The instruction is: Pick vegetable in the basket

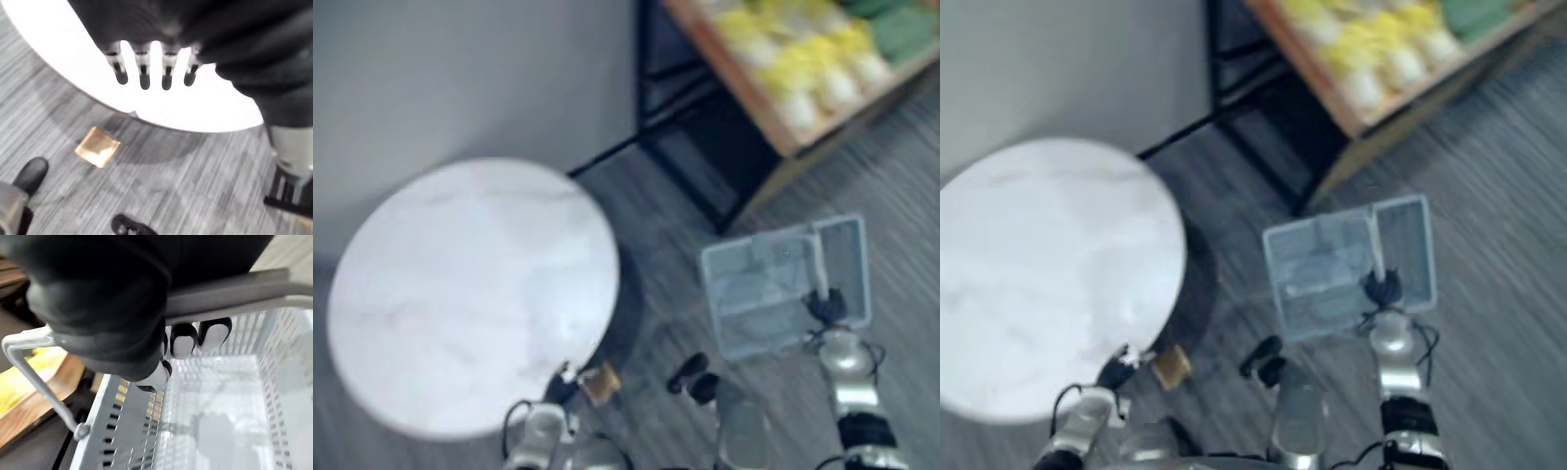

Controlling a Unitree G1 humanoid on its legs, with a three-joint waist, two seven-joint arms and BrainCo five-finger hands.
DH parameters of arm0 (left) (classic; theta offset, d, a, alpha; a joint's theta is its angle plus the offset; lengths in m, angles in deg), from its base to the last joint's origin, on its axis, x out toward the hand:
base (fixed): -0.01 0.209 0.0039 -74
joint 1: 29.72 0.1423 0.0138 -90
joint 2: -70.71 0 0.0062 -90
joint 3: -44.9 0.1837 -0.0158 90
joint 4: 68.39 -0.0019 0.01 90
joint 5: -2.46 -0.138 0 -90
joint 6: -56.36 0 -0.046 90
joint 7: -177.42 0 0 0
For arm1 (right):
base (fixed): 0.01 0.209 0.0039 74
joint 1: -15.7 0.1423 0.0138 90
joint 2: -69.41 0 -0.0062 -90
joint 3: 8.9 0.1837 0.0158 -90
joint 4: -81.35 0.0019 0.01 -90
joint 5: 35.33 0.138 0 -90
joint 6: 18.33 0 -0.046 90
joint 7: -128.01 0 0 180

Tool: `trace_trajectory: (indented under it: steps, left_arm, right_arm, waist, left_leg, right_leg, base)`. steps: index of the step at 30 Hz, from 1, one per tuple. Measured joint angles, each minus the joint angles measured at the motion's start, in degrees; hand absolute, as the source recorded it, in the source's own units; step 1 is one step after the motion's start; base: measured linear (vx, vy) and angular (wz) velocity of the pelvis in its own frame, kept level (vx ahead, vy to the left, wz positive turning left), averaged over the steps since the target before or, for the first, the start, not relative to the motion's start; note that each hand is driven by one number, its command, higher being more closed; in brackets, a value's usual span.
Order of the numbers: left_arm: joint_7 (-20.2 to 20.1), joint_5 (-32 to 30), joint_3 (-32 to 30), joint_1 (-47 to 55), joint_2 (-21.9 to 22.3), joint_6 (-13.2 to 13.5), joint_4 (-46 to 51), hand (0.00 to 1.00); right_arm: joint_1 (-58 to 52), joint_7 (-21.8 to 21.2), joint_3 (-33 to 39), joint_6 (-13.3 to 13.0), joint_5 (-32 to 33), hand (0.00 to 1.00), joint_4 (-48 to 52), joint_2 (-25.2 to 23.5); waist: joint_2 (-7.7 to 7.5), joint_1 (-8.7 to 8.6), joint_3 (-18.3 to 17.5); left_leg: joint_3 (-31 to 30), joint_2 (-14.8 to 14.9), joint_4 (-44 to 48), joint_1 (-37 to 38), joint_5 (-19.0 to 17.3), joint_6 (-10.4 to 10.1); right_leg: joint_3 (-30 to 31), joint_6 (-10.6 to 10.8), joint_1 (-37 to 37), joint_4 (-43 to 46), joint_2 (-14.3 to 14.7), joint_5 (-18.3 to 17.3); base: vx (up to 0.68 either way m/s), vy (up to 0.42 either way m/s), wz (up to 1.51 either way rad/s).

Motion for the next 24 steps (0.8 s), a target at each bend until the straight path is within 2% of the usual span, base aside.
trace_trajectory:
  steps: [1,2,3,4,5,6,7,8,9,11,12,13,15,16,17,18,19,20,21,22,23,24]
  left_arm:
    - [-0.09,-0.37,0.05,0.0,0.67,0.02,-0.65,0.0]
    - [-0.13,-1.41,-0.37,-0.08,1.69,0.05,-1.87,0.0]
    - [-0.18,-2.36,-0.75,0.04,2.18,-0.09,-3.03,0.0]
    - [-0.2,-2.54,-0.98,0.19,2.33,-0.22,-3.81,0.0]
    - [-0.19,-2.56,-2.23,0.98,2.56,-0.6,-4.57,0.0]
    - [-0.04,-2.56,-2.64,1.94,2.55,-0.63,-4.92,0.0]
    - [0.01,-2.56,-2.78,2.48,2.47,-0.62,-5.05,0.0]
    - [0.3,-2.56,-3.19,3.64,2.24,-0.59,-4.89,0.0]
    - [0.8,-2.2,-4.78,4.38,2.5,-0.63,-3.99,0.0]
    - [2.39,-1.68,-5.01,5.68,2.8,-0.64,-3.92,0.0]
    - [2.96,-1.31,-5.01,6.27,3.23,-0.61,-3.82,0.0]
    - [3.17,-1.28,-4.97,6.3,3.16,-0.58,-3.8,0.0]
    - [3.73,-1.28,-4.92,6.05,4.03,-0.57,-3.32,0.0]
    - [4.06,-1.28,-4.89,6.02,4.44,-0.52,-2.59,0.0]
    - [4.26,-1.28,-4.83,6.12,4.83,-0.52,-2.64,0.0]
    - [4.38,-1.22,-4.93,6.63,5.49,-0.56,-2.84,0.0]
    - [4.39,-1.25,-5.01,6.88,5.18,-0.58,-2.86,0.0]
    - [4.0,-1.25,-4.85,7.41,3.82,-0.51,-2.88,0.0]
    - [3.89,-1.25,-4.98,6.55,2.27,-0.5,-3.56,0.0]
    - [3.81,-1.25,-4.81,5.97,1.69,-0.62,-4.43,0.0]
    - [3.52,-1.25,-3.91,5.71,0.87,-0.85,-5.17,0.0]
    - [3.38,-1.25,-1.59,5.72,0.06,-1.41,-5.11,0.0]
  right_arm:
    - [-1.67,-0.08,0.1,0.0,0.13,1.0,-0.04,-0.34]
    - [-4.8,-0.14,0.59,0.01,0.53,1.0,-0.26,-1.27]
    - [-7.19,-0.66,1.21,0.01,0.57,1.0,-0.92,-2.72]
    - [-8.33,-0.71,1.78,0.01,0.59,1.0,-1.16,-3.77]
    - [-10.35,-0.58,2.45,-0.09,0.61,1.0,-2.17,-5.54]
    - [-11.65,-0.53,2.28,-0.15,0.63,1.0,-3.81,-6.92]
    - [-12.1,-0.41,2.26,-0.13,0.63,1.0,-5.07,-7.44]
    - [-12.47,-0.29,1.69,-0.08,0.57,1.0,-7.58,-8.23]
    - [-12.39,-0.35,0.42,0.06,0.44,1.0,-10.93,-8.12]
    - [-11.27,-0.68,-0.66,0.76,0.0,1.0,-17.74,-7.24]
    - [-11.46,-0.65,-0.3,1.28,-0.7,1.0,-20.77,-7.07]
    - [-12.11,-0.63,0.01,1.59,-0.76,1.0,-21.81,-6.9]
    - [-12.74,-0.38,2.66,2.55,-0.69,1.0,-24.92,-6.03]
    - [-12.61,0.09,4.63,2.91,-0.64,1.0,-26.91,-5.03]
    - [-12.78,0.55,6.25,3.3,-0.6,1.0,-28.47,-4.3]
    - [-13.26,0.53,7.23,3.56,-0.59,1.0,-30.05,-3.68]
    - [-13.6,0.65,7.33,3.88,-0.58,1.0,-30.15,-3.8]
    - [-14.51,0.38,7.27,3.96,-0.69,1.0,-30.17,-4.22]
    - [-14.87,0.27,7.9,3.88,-0.77,1.0,-30.78,-5.46]
    - [-14.45,0.29,8.67,3.87,-0.81,1.0,-31.47,-6.18]
    - [-14.11,0.35,9.2,4.02,-0.79,1.0,-32.45,-7.36]
    - [-14.76,0.22,9.76,4.17,-0.79,1.0,-32.69,-8.23]
  waist:
    - [0.82,-0.31,-0.97]
    - [1.83,-1.76,-2.19]
    - [1.85,-2.78,-3.14]
    - [1.81,-2.79,-3.46]
    - [1.79,-2.79,-3.58]
    - [2.03,-2.63,-3.77]
    - [2.08,-2.55,-3.8]
    - [1.5,-2.14,-3.97]
    - [1.24,-0.18,-4.1]
    - [1.48,2.44,-4.18]
    - [1.26,3.1,-4.08]
    - [1.08,3.2,-3.98]
    - [1.94,3.42,-4.58]
    - [2.77,3.49,-4.76]
    - [3.63,3.51,-5.03]
    - [3.67,4.13,-5.52]
    - [3.49,4.16,-6.31]
    - [1.54,3.91,-7.6]
    - [-1.48,3.35,-7.67]
    - [-2.29,3.23,-7.5]
    - [-2.94,2.48,-7.19]
    - [-2.53,1.31,-6.8]
  left_leg:
    - [0.64,0.37,1.5,0.42,0.02,0.01]
    - [1.15,1.13,5.01,0.86,1.14,-0.16]
    - [1.84,1.92,9.61,1.21,3.88,-0.01]
    - [1.98,2.67,12.74,1.29,6.16,0.48]
    - [1.38,5.51,21.01,0.85,13.1,1.81]
    - [-1.25,10.2,31.54,-1.73,14.4,5.54]
    - [-3.01,11.96,36.93,-3.55,11.13,8.82]
    - [-11.33,10.19,41.28,-8.15,4.92,11.49]
    - [-20.52,5.52,42.6,-13.02,0.52,10.44]
    - [-27.03,1.31,41.38,-18.72,-3.51,9.96]
    - [-28.64,0.33,38.05,-22.45,-4.68,10.27]
    - [-29.46,-0.08,35.33,-24.3,-5.06,9.77]
    - [-33.55,-3.57,22.11,-29.21,-4.12,8.3]
    - [-36.07,-5.68,12.14,-31.57,-2.08,5.9]
    - [-37.77,-6.51,4.98,-32.36,-0.13,4.71]
    - [-39.31,-6.95,3.97,-31.87,4.4,4.91]
    - [-39.51,-7.75,4.77,-31.7,4.95,5.47]
    - [-39.22,-9.34,5.76,-31.24,3.56,8.66]
    - [-37.31,-11.16,5.52,-29.22,2.08,11.11]
    - [-36.72,-11.68,5.38,-27.9,1.32,11.95]
    - [-36.14,-12.0,4.81,-24.11,-0.33,12.62]
    - [-36.1,-12.47,2.75,-19.2,-1.36,13.08]
  right_leg:
    - [1.57,-0.17,-0.73,0.34,0.7,-0.24]
    - [3.97,0.3,-1.18,1.55,1.44,-1.46]
    - [6.93,0.65,-1.34,2.1,2.2,-2.37]
    - [8.87,0.57,-1.22,1.78,3.36,-2.44]
    - [12.49,0.49,0.4,-0.79,5.28,-2.49]
    - [15.89,0.05,2.85,-4.21,8.02,-2.73]
    - [17.81,0.03,3.93,-5.28,9.42,-2.73]
    - [22.15,-0.01,5.64,-6.48,11.7,-2.72]
    - [27.3,-0.09,6.78,-7.12,13.37,-2.78]
    - [34.28,-0.01,9.56,-8.36,14.96,-2.79]
    - [37.4,0.41,11.56,-9.14,15.01,-3.0]
    - [38.97,0.81,12.05,-9.46,14.89,-3.23]
    - [43.19,2.16,12.97,-10.06,13.89,-4.0]
    - [46.0,3.31,13.33,-10.3,13.7,-4.66]
    - [47.61,4.38,13.96,-10.56,13.92,-5.28]
    - [50.48,5.57,15.21,-10.74,14.53,-6.33]
    - [51.8,5.67,15.86,-10.98,14.42,-6.95]
    - [53.42,7.09,15.8,-8.8,12.41,-9.06]
    - [52.76,12.67,12.13,2.25,10.56,-9.96]
    - [51.95,15.42,9.76,8.53,9.89,-9.02]
    - [49.57,19.53,5.85,19.84,8.48,-3.8]
    - [44.78,17.82,3.78,27.28,6.08,-4.03]
  base:
    - [0.29,-0.056,-1.3]
    - [0.43,-0.048,-1.29]
    - [0.36,-0.031,-1.31]
    - [0.42,-0.05,-1.58]
    - [0.36,-0.083,-1.72]
    - [0.43,-0.106,-1.69]
    - [0.34,-0.104,-1.6]
    - [0.3,-0.041,-1.85]
    - [0.27,0.01,-2.14]
    - [0.26,0.146,-2.31]
    - [0.28,0.187,-1.83]
    - [0.28,0.197,-1.21]
    - [0.27,0.243,-1.05]
    - [0.3,0.309,-1.16]
    - [0.41,0.405,-1.37]
    - [0.44,0.373,-1.1]
    - [0.58,0.449,-1.1]
    - [0.52,0.348,-0.73]
    - [0.48,0.276,-0.64]
    - [0.42,0.216,-0.46]
    - [0.49,0.231,-0.22]
    - [0.41,0.176,-0.12]
